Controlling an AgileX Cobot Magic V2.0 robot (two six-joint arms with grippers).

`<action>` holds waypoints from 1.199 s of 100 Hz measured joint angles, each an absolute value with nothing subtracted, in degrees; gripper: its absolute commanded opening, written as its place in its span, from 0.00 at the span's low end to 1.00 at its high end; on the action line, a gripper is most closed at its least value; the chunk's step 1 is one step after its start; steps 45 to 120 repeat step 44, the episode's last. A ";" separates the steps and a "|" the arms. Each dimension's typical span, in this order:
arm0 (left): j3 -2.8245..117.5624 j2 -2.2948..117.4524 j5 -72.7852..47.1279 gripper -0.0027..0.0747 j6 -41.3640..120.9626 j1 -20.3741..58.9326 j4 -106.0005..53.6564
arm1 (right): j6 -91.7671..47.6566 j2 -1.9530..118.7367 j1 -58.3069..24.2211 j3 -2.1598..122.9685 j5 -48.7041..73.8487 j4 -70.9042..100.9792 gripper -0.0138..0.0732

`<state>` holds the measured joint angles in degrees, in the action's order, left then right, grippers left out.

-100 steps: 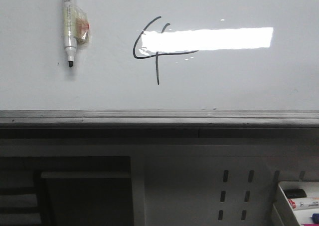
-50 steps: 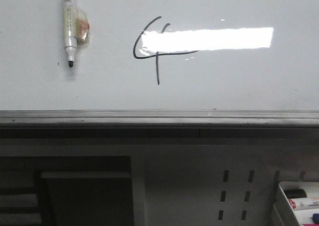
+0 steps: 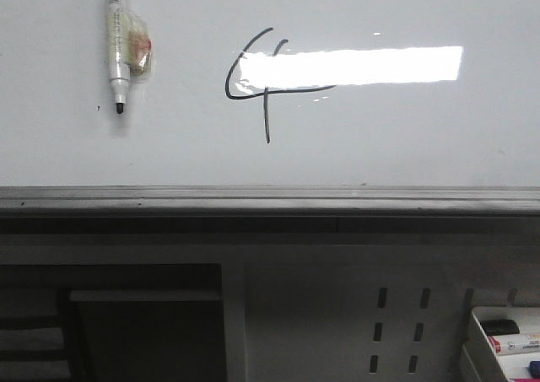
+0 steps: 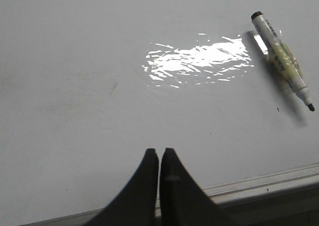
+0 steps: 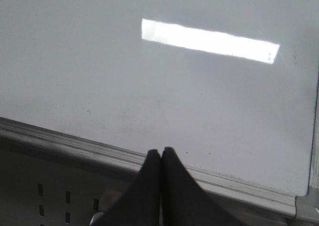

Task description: Write number 4 on whiteboard

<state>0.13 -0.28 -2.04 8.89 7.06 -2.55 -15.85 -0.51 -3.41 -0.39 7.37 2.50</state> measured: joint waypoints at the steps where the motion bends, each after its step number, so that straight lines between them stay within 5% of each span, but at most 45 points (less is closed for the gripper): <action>1: 0.13 -0.28 -2.04 0.01 8.89 7.06 -2.55 | -15.85 -0.51 -3.41 -0.39 7.37 2.50 0.08; 120: 0.13 -0.28 -2.04 0.01 8.89 7.06 -2.55 | -15.48 -0.51 -3.41 -0.39 7.37 2.50 0.08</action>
